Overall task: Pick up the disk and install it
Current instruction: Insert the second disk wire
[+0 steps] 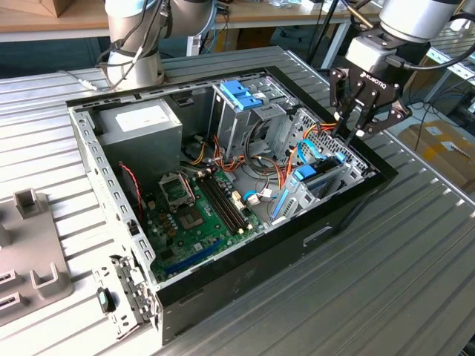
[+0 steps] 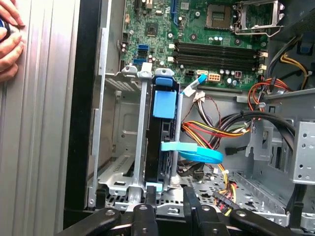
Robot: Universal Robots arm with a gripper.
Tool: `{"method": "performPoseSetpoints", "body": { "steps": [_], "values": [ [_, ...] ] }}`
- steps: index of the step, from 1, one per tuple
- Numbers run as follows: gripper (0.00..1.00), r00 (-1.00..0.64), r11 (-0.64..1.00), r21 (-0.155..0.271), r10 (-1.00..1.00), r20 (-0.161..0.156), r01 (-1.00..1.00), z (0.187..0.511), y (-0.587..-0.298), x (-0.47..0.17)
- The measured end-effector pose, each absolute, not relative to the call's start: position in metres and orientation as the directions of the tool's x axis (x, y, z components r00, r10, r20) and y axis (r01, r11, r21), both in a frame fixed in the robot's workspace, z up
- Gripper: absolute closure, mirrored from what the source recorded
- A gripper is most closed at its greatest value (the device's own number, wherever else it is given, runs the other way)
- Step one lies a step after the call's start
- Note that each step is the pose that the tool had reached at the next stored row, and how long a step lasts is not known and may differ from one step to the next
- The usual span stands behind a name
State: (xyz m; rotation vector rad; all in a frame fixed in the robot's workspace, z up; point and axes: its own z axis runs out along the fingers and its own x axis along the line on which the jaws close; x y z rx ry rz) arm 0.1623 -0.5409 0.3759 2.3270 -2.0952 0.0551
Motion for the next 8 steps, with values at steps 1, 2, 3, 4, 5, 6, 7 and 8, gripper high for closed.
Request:
{"method": "performPoseSetpoints", "body": {
  "steps": [1,2,3,4,5,6,7,8],
  "values": [
    [0.64,0.108,-0.109,-0.016,-0.994,0.033,-0.994,0.3759,-0.5399,0.1649],
    [0.64,0.111,-0.112,-0.016,-0.993,0.033,-0.994,0.3759,-0.539,0.1671],
    [0.64,0.114,-0.114,-0.016,-0.993,0.033,-0.993,0.3759,-0.5381,0.1689],
    [0.64,0.115,-0.116,-0.016,-0.993,0.033,-0.993,0.3759,-0.5379,0.1696],
    [0.64,0.115,-0.116,-0.016,-0.993,0.033,-0.993,0.3758,-0.5379,0.1696],
    [0.64,0.115,-0.116,-0.016,-0.993,0.033,-0.993,0.3759,-0.5379,0.1696],
    [0.64,0.115,-0.116,-0.016,-0.993,0.033,-0.993,0.3759,-0.5379,0.1696],
    [0.64,0.115,-0.116,-0.016,-0.993,0.033,-0.993,0.3759,-0.5379,0.1697]
  ]
}}
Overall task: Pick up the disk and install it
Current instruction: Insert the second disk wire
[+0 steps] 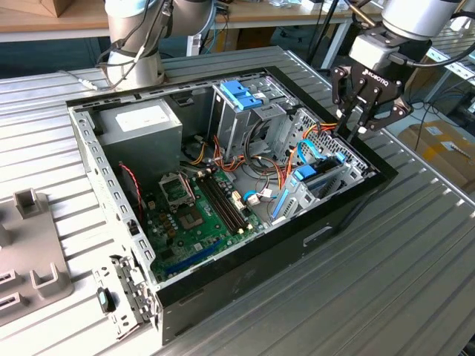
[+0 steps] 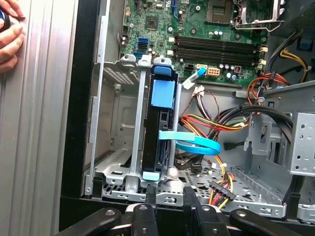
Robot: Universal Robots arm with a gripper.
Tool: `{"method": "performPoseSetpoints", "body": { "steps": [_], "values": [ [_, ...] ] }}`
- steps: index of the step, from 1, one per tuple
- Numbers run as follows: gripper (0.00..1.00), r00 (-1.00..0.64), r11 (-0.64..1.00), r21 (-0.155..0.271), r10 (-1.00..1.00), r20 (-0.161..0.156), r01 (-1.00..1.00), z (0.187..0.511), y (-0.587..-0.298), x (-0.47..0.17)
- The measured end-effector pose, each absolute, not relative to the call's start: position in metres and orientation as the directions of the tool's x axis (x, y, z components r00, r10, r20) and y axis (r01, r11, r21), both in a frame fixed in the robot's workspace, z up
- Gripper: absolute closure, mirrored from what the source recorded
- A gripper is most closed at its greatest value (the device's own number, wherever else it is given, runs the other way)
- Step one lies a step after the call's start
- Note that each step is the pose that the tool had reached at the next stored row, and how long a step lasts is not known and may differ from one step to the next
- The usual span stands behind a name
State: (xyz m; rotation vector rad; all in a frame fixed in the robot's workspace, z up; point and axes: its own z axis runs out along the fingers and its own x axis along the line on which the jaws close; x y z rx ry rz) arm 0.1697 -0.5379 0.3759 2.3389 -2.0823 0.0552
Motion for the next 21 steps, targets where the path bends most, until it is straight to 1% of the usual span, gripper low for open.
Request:
{"method": "performPoseSetpoints", "body": {
  "steps": [5,21],
  "values": [
    [0.64,0.167,-0.168,-0.016,-0.985,0.033,-0.986,0.3759,-0.5379,0.1697],
    [0.64,0.499,-0.5,-0.016,-0.866,0.033,-0.866,0.3759,-0.5379,0.1697]
  ]
}}
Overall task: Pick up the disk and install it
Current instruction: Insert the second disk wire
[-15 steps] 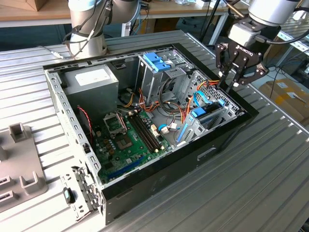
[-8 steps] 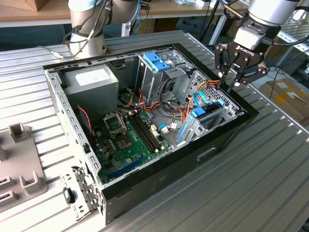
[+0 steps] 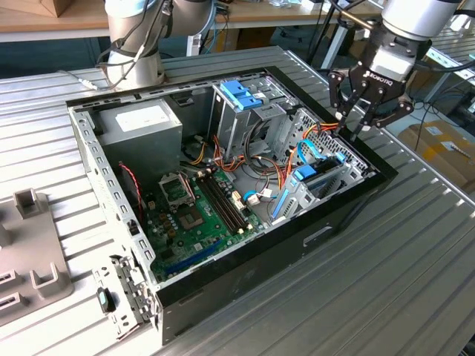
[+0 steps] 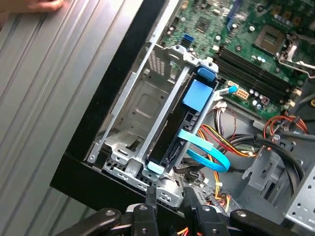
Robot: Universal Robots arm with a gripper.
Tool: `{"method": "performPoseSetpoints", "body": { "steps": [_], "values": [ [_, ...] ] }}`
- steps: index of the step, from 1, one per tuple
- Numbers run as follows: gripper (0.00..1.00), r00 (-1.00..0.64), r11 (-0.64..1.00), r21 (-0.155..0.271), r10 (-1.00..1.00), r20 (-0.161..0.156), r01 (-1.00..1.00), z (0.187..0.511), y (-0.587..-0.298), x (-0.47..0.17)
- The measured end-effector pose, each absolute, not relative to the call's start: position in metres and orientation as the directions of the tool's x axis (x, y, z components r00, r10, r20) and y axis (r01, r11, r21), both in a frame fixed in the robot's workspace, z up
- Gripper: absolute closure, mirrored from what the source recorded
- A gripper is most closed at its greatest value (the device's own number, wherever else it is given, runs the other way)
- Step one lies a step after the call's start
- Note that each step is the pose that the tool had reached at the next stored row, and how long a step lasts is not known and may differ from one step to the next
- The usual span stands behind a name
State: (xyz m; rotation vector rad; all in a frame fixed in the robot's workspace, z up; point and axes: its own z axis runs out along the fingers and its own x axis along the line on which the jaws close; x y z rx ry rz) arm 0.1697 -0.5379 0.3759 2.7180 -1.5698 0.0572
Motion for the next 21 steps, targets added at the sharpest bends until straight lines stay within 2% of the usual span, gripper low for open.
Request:
{"method": "performPoseSetpoints", "body": {
  "steps": [14,21],
  "values": [
    [0.64,0.729,-0.729,-0.016,-0.684,0.033,-0.684,0.376,-0.538,0.17],
    [0.64,0.754,-0.755,-0.016,-0.656,0.033,-0.656,0.375,-0.538,0.181]
  ]
}}
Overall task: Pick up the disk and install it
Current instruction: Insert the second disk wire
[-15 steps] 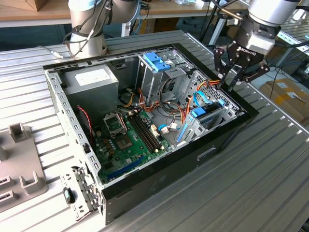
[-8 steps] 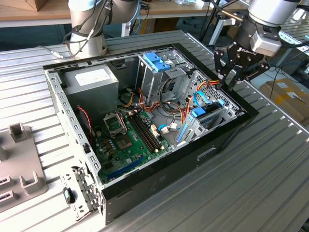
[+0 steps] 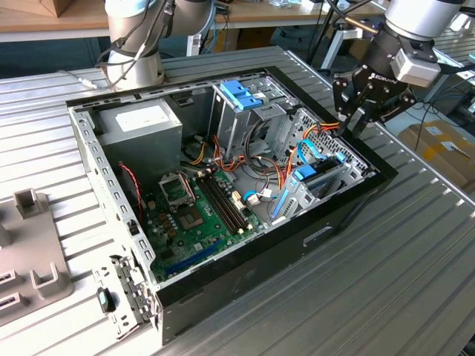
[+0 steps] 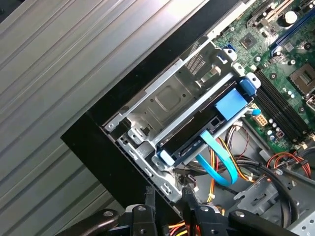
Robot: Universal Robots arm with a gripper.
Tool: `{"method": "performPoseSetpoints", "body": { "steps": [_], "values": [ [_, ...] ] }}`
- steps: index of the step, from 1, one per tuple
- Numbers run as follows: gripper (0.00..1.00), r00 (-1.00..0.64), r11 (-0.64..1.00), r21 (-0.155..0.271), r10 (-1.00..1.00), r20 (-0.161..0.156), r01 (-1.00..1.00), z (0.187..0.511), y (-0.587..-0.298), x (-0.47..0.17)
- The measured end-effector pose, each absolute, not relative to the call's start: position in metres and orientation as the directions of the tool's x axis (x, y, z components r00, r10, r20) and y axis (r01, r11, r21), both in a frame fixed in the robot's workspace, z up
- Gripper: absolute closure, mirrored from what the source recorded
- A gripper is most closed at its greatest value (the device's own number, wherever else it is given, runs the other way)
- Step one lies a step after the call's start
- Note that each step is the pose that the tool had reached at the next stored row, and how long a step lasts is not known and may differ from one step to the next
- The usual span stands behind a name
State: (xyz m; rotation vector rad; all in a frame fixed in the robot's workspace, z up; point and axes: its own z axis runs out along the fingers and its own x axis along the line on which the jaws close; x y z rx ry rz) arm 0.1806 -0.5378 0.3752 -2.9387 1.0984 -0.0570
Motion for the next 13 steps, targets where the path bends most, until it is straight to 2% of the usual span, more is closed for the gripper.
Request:
{"method": "performPoseSetpoints", "body": {
  "steps": [13],
  "values": [
    [0.64,0.824,-0.824,-0.026,-0.566,0.03,-0.565,0.3707,-0.531,0.1925]
  ]
}}
